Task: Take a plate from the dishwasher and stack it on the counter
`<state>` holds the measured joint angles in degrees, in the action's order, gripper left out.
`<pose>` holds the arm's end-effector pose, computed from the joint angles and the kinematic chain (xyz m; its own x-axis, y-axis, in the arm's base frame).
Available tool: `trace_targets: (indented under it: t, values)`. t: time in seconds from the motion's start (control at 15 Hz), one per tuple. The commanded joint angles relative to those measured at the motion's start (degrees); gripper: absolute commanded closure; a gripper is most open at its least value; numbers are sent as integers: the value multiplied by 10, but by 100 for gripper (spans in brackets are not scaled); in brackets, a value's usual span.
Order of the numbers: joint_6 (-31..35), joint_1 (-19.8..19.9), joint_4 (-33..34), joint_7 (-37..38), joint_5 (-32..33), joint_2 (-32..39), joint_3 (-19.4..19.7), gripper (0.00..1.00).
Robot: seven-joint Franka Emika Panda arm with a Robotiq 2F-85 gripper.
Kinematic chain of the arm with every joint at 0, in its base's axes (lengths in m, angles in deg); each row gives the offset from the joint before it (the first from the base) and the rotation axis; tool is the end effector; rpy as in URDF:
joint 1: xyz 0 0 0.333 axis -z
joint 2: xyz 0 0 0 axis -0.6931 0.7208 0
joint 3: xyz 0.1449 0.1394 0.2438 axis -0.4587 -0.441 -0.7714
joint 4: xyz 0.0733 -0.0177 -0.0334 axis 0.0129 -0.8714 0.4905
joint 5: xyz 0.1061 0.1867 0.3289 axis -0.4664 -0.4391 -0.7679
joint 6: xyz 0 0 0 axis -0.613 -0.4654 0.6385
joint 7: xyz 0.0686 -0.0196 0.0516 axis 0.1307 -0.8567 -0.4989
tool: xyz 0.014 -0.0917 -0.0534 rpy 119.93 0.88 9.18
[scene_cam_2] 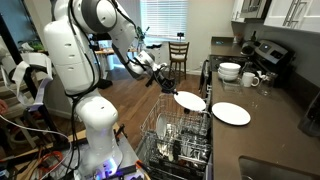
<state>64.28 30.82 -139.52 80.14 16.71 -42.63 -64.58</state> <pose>0.4239 0.1480 0.3190 0.9045 0.4134 -0.1049 0.3078 -0.4625 0.8314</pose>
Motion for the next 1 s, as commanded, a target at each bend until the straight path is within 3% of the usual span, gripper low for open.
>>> trace_targets:
  t: [0.0,0.93]
  values:
    - [-35,-6,3,14,23,-9,-6,98]
    - [57,32,4,7,151,-8,55,98]
